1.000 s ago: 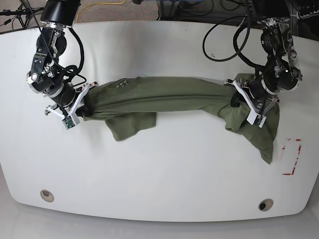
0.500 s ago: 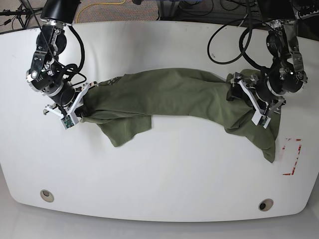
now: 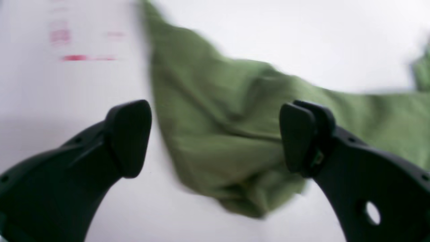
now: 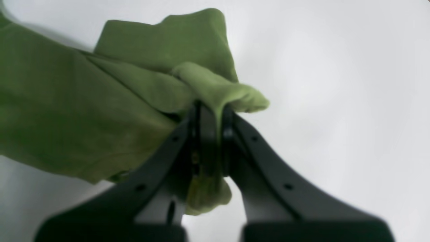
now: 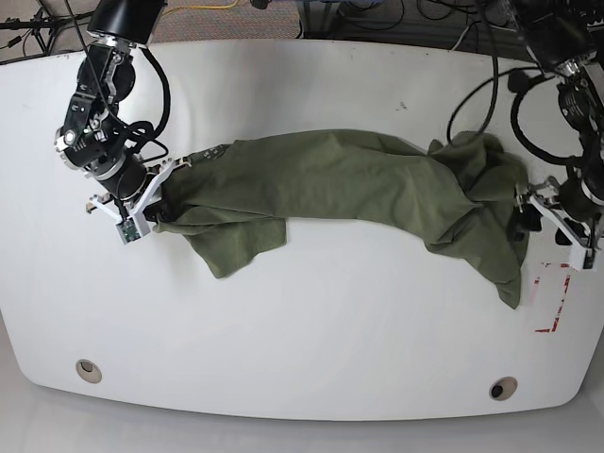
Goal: Fold the T-shirt properly
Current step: 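Lift the stretched shirt with both grippers and carry it across the table, then swing the held shirt with both grippers and lay it down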
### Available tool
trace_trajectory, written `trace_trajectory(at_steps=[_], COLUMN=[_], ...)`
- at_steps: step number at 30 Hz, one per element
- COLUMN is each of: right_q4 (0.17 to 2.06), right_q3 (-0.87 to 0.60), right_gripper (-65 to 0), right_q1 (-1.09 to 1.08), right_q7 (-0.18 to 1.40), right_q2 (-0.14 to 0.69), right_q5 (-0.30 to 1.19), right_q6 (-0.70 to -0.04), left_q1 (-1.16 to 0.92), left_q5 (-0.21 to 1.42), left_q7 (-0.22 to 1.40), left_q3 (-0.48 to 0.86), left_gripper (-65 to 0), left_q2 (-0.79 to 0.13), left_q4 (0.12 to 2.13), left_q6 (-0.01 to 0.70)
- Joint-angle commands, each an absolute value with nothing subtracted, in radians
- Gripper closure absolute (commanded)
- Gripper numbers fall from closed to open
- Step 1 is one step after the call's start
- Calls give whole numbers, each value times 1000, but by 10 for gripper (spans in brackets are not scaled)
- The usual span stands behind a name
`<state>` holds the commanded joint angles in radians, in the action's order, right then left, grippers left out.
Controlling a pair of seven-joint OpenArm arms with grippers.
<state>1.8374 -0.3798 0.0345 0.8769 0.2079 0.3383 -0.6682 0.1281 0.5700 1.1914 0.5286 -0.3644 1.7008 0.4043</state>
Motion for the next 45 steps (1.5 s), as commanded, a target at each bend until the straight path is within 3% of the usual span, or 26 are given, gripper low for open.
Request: trace_trajectory(at_steps=[4,16,25,34,45], right_q4=[1837,1837,1837,1837,1837], right_q3=[-380,-380,-380,-380,-380], right_gripper=[0,0,0,0,0], right_q1=[35,35,35,35,35], right_q7=[877,877,877,877,877], right_q2=[206,205,205,205,205], right_q5=[338,343,341,344,346], right_q6=[-668,-668,-668,-668,-668], left_q1=[211,372,466,507,513], left_q5=[481,308,259,263,259], left_q7=[1173,891,704,601,582], left_q3=[558,553,455,354,340], left_gripper=[-533,-533,-533,-533,-533], left_q2=[-384,-389,-387,-386,-343], left_q4=[1570,1190,926,783,756], left_q6=[406,406,406,404,403])
